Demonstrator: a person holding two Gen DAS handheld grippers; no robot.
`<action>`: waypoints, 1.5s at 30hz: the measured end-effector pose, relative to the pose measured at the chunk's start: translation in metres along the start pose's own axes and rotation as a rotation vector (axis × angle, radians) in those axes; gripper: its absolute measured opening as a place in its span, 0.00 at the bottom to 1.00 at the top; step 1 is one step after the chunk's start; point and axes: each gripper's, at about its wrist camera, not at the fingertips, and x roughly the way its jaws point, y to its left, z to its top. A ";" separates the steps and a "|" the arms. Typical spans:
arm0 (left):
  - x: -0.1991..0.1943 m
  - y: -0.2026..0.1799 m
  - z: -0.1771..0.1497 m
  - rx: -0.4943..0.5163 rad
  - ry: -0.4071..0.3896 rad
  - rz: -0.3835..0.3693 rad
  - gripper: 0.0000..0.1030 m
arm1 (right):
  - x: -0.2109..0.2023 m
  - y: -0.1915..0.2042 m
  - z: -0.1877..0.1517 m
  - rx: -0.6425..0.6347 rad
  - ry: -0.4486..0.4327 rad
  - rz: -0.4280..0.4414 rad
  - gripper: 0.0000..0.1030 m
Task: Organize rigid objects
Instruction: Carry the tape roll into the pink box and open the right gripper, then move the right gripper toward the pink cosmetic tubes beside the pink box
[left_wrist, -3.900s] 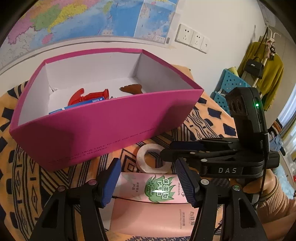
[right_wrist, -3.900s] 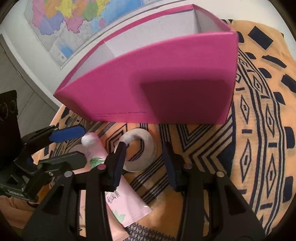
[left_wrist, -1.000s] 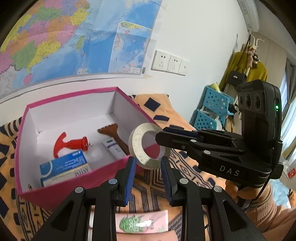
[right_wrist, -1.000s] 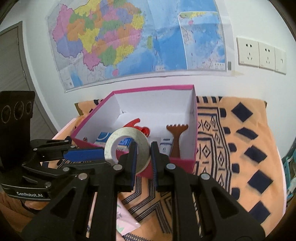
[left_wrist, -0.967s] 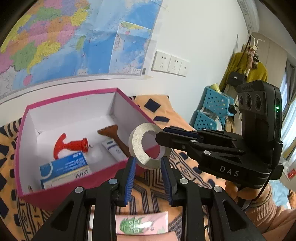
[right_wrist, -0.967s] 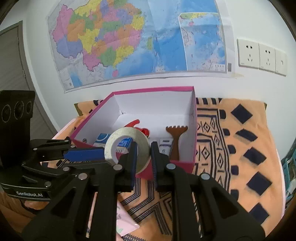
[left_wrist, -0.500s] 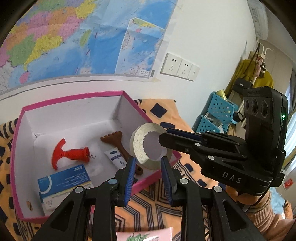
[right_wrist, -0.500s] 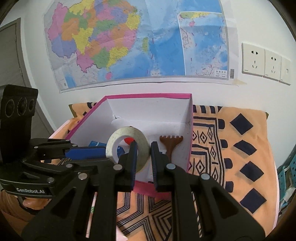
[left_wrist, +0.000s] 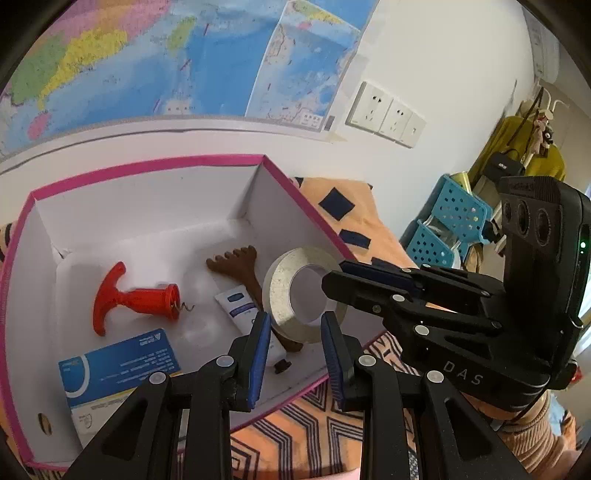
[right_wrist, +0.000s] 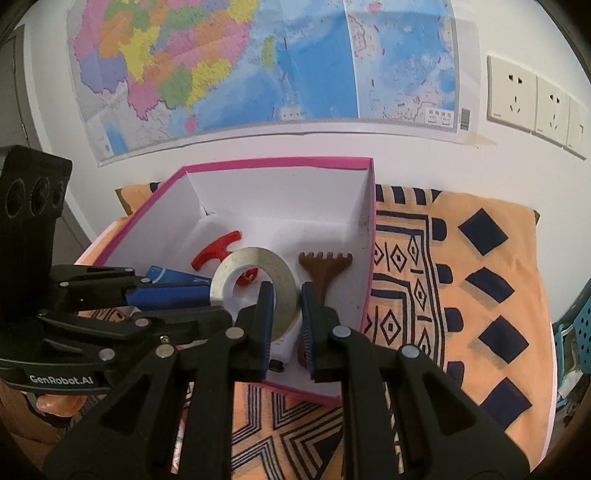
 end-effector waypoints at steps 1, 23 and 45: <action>0.002 0.001 0.001 -0.003 0.005 0.002 0.27 | 0.001 -0.001 0.000 0.002 0.003 -0.003 0.17; -0.050 0.008 -0.025 0.016 -0.122 0.079 0.38 | -0.041 -0.005 -0.021 0.089 -0.072 0.064 0.21; -0.075 0.039 -0.100 -0.100 -0.084 0.127 0.47 | -0.036 0.006 -0.120 0.216 0.087 0.182 0.32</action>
